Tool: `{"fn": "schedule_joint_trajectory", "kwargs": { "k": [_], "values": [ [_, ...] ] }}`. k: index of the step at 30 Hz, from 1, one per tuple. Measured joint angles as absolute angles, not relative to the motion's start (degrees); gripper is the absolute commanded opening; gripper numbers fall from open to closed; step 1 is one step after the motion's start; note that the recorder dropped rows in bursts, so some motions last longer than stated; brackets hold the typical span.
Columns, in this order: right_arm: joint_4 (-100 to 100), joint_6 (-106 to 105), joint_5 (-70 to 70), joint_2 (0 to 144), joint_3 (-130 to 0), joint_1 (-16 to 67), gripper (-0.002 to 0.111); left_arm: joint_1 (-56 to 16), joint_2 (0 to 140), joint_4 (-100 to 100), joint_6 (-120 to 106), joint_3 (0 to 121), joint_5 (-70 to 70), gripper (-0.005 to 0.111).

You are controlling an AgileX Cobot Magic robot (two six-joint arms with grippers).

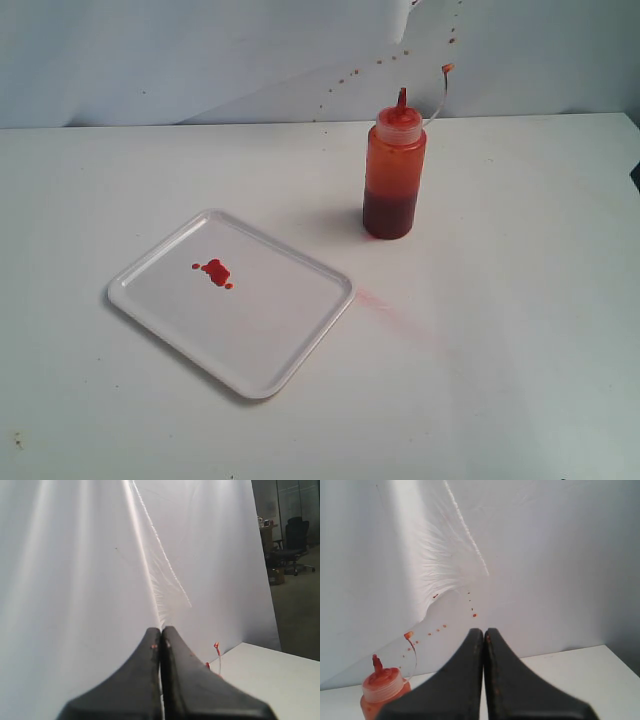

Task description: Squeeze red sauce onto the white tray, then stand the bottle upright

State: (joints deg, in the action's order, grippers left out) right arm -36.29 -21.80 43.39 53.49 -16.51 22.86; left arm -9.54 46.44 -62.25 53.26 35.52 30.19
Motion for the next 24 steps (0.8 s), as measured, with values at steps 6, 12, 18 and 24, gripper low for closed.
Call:
{"fn": "schedule_joint_trajectory", "kwargs": {
  "k": [6, 12, 18, 24],
  "values": [
    [-36.3, -21.8, 43.4, 53.5, -16.5, 22.9, 0.0, -9.5, 45.7, -62.2, 53.3, 35.5, 30.1, 0.0],
    [-36.3, -21.8, 43.4, 53.5, -16.5, 22.9, 0.0, -9.5, 38.6, -62.2, 53.3, 35.5, 30.1, 0.0],
    [-36.3, -21.8, 43.4, 53.5, -16.5, 22.9, 0.0, -9.5, 26.4, -62.4, 60.6, 34.5, 24.2, 0.0],
    [-36.3, -21.8, 43.4, 53.5, -16.5, 22.9, 0.0, -9.4, 11.1, -62.4, 70.8, 29.1, 11.5, 0.0]
  ]
}}
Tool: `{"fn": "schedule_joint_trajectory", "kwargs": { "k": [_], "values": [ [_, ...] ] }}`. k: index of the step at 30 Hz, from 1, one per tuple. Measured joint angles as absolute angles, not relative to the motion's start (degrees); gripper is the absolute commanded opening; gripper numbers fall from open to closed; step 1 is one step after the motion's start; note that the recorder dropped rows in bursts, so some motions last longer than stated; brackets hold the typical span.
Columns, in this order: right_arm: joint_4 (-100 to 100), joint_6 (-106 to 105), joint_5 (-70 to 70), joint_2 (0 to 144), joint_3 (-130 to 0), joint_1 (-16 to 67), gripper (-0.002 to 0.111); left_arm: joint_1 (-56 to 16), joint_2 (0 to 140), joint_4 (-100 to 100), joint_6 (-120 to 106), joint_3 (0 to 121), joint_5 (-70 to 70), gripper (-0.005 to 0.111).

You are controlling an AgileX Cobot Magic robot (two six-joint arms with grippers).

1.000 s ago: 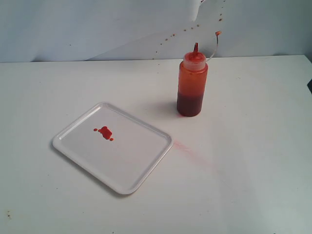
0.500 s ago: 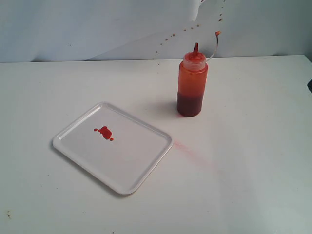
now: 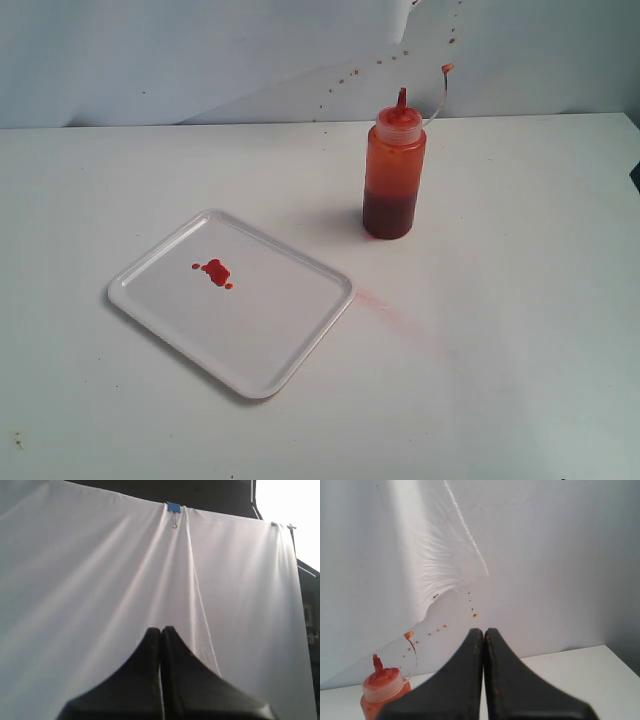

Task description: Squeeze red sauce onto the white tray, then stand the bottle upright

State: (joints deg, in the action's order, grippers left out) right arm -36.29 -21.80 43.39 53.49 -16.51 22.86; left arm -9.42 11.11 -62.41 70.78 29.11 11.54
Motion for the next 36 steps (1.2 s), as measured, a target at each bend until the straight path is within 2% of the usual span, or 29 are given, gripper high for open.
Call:
{"fn": "schedule_joint_trajectory", "kwargs": {
  "k": [4, 10, 26, 30, 36],
  "values": [
    [-36.3, -21.8, 43.4, 53.5, -16.5, 22.9, 0.0, -6.9, 3.8, -61.7, 72.6, 25.5, 9.9, 0.0],
    [-36.3, -21.8, 43.4, 53.5, -16.5, 22.9, 0.0, -2.1, 0.3, -56.4, 74.7, 23.0, 9.7, 0.0],
    [-36.3, -21.8, 43.4, 53.5, -16.5, 22.9, 0.0, -1.7, 0.3, -55.2, 78.5, 21.9, 10.3, 0.0],
    [-36.3, -21.8, 43.4, 53.5, -16.5, 22.9, 0.0, -1.7, 0.1, -49.1, 70.8, 18.1, 10.1, 0.0],
    [-36.3, -21.8, 43.4, 53.5, -16.5, 22.9, 0.0, -1.7, 0.1, -21.3, 42.5, 12.9, -0.3, 0.0]
  ]
}}
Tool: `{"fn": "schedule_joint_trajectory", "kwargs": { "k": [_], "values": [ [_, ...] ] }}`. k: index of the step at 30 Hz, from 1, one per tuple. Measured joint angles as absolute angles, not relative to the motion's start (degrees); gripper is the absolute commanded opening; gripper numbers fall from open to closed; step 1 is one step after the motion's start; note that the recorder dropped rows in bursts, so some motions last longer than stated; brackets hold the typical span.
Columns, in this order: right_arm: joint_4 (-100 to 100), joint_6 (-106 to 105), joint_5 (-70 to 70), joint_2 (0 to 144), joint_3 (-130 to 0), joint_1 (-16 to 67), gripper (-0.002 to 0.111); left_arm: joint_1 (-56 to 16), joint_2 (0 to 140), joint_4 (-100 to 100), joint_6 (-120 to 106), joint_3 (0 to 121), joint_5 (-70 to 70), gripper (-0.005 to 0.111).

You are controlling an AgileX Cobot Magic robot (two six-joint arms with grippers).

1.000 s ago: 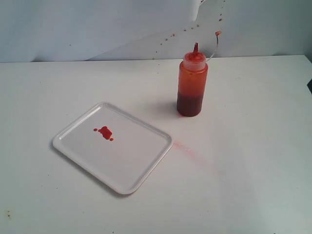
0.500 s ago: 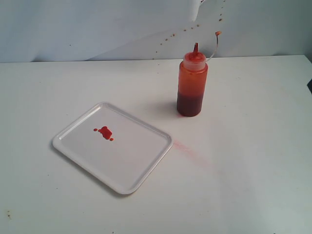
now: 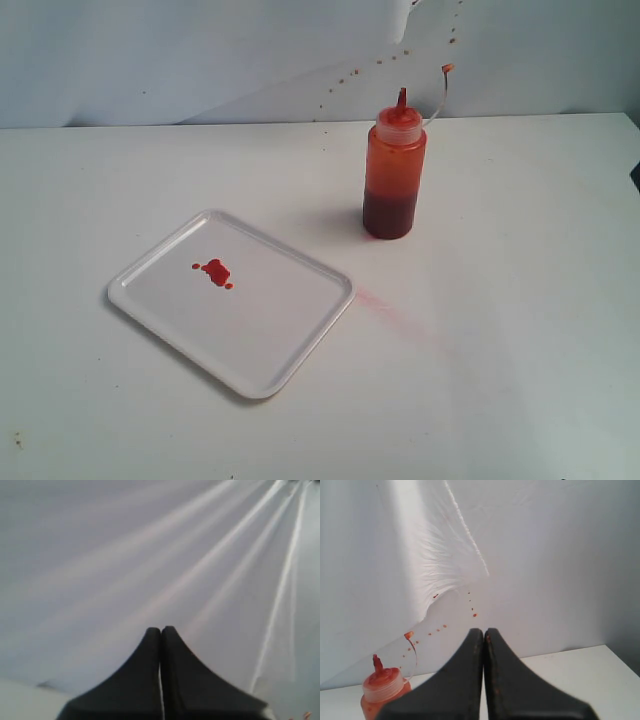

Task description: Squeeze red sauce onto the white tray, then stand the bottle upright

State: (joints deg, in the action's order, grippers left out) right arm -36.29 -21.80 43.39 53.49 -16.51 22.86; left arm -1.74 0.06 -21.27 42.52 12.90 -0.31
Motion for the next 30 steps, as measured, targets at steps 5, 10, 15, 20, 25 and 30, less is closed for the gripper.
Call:
{"fn": "schedule_joint_trajectory", "kwargs": {
  "k": [5, 10, 15, 20, 25, 30],
  "values": [
    [-36.3, -21.8, 43.4, 53.5, -16.5, 22.9, 0.0, -1.7, 0.1, -6.0, 18.5, 11.8, -11.6, 0.0],
    [-36.3, -21.8, 43.4, 53.5, -16.5, 22.9, 0.0, -1.7, 0.2, -2.6, 12.8, 8.3, -12.8, 0.0],
    [-36.3, -21.8, 43.4, 53.5, -16.5, 22.9, 0.0, -1.7, 0.2, -2.4, 12.0, 5.2, -13.6, 0.0],
    [-36.3, -21.8, 43.4, 53.5, -16.5, 22.9, 0.0, -1.7, 0.2, -2.5, 11.9, 3.5, -13.6, 0.0],
    [-36.3, -21.8, 43.4, 53.5, -16.5, 22.9, 0.0, -1.7, 0.2, -4.0, 11.4, 1.3, -13.6, 0.0],
    [-36.3, -21.8, 43.4, 53.5, -16.5, 22.9, 0.0, -1.7, 0.2, -4.7, 8.0, 0.3, -13.6, 0.0]
  ]
}}
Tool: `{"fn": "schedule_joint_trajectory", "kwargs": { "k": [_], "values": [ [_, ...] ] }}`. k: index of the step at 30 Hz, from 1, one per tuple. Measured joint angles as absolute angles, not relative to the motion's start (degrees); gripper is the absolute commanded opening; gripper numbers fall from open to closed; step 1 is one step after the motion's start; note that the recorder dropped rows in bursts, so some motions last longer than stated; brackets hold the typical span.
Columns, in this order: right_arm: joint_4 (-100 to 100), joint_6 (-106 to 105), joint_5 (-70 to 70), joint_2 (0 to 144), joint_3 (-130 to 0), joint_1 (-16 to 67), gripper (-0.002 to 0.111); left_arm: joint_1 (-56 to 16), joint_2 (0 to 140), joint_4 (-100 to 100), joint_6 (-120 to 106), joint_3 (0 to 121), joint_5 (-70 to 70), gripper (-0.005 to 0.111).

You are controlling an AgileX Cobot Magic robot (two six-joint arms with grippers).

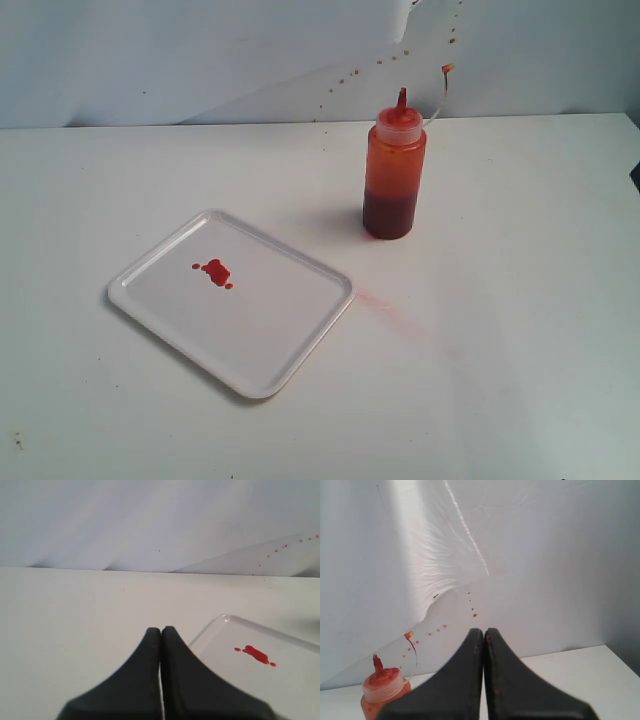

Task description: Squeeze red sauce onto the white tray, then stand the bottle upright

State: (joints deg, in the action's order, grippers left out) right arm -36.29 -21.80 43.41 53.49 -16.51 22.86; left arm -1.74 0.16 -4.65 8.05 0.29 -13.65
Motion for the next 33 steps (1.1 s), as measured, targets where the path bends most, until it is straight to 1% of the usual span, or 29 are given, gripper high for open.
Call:
{"fn": "schedule_joint_trajectory", "kwargs": {
  "k": [33],
  "values": [
    [-36.3, -21.8, 43.4, 53.5, -16.5, 22.9, 0.0, -1.7, 0.2, -4.9, 2.8, 0.3, -15.8, 0.0]
  ]
}}
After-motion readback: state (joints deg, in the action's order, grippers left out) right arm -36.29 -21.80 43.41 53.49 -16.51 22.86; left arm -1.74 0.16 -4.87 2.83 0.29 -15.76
